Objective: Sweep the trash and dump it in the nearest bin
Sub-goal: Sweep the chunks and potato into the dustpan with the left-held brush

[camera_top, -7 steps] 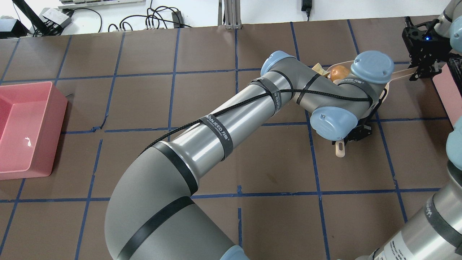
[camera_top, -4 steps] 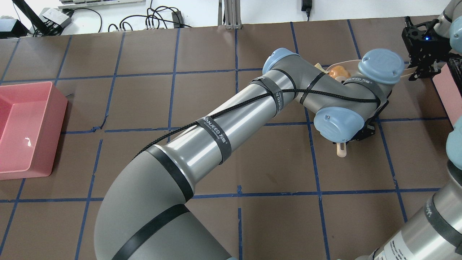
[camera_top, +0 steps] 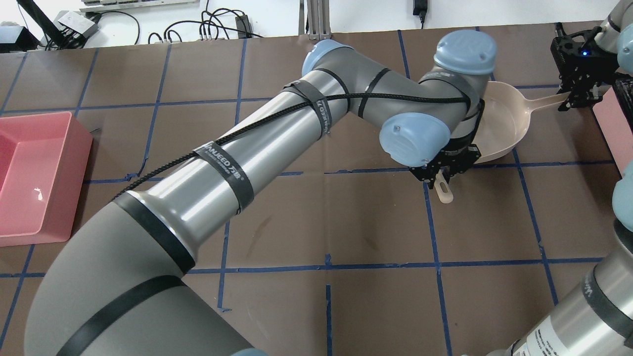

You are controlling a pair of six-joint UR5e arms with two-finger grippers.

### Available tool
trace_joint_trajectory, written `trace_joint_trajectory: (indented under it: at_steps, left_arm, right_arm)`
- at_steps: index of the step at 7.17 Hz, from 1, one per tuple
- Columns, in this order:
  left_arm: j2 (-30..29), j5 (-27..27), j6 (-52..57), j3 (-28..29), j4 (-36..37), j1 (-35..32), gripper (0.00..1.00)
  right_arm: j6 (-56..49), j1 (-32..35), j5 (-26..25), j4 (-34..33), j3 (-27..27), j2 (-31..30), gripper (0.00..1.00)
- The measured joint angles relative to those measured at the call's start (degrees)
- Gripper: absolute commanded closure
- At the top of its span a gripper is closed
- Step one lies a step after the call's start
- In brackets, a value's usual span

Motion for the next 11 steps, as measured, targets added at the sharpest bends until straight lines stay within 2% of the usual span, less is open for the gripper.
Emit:
trace_joint_trajectory:
  at_steps: [1, 3, 4, 6, 8, 11]
  left_arm:
    - [-2.4, -0.3, -3.4, 3.0, -0.2, 1.8, 1.0]
    - [-12.3, -0.6, -8.9, 15.8, -2.2, 2.8, 1.0]
    - [-15.2, -1.4, -9.5, 19.6, -3.6, 2.7, 1.0]
    - [-17.0, -3.1, -5.0, 21.6, -3.6, 2.4, 1.0]
    - [-18.1, -2.9, 4.0, 21.6, -2.8, 0.9, 1.0]
    - [-19.4, 2.6, 17.6, 21.6, -0.9, -1.9, 1.0]
  right_arm:
    - [0.0, 0.0, 0.3, 0.0, 0.0, 0.0, 1.0]
    - [0.0, -0.2, 0.7, 0.0, 0.0, 0.0, 1.0]
    - [0.0, -0.2, 1.1, 0.0, 0.0, 0.1, 1.0]
    - [0.0, -0.2, 1.2, 0.0, 0.2, 0.1, 1.0]
    - [0.1, -0.3, 1.2, -0.1, 0.4, 0.1, 1.0]
    - [-0.1, -0.3, 1.2, 0.0, 0.4, 0.1, 1.0]
